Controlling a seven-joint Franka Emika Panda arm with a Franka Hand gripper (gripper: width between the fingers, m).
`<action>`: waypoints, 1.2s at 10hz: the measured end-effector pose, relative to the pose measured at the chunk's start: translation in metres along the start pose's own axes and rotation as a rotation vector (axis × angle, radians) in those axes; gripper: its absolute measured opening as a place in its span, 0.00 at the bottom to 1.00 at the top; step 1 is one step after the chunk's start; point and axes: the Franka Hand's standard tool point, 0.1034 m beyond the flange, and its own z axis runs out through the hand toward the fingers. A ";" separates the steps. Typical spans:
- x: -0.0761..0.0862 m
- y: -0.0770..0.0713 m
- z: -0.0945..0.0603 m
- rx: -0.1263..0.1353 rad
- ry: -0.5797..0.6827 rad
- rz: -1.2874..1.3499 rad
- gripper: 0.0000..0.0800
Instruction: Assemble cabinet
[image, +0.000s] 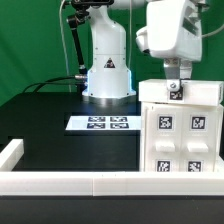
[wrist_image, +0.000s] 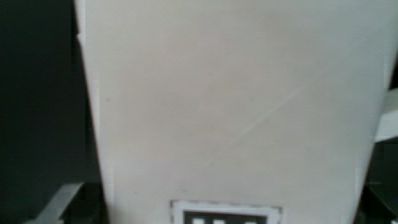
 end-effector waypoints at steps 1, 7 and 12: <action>0.000 0.000 0.000 -0.004 0.004 0.081 0.70; 0.001 0.000 0.001 0.000 0.017 0.588 0.70; 0.002 0.003 -0.001 0.004 0.034 0.951 0.70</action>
Offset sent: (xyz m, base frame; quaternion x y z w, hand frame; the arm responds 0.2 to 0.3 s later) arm -0.0045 -0.0021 0.0015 -0.0067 0.0150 0.2359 0.9716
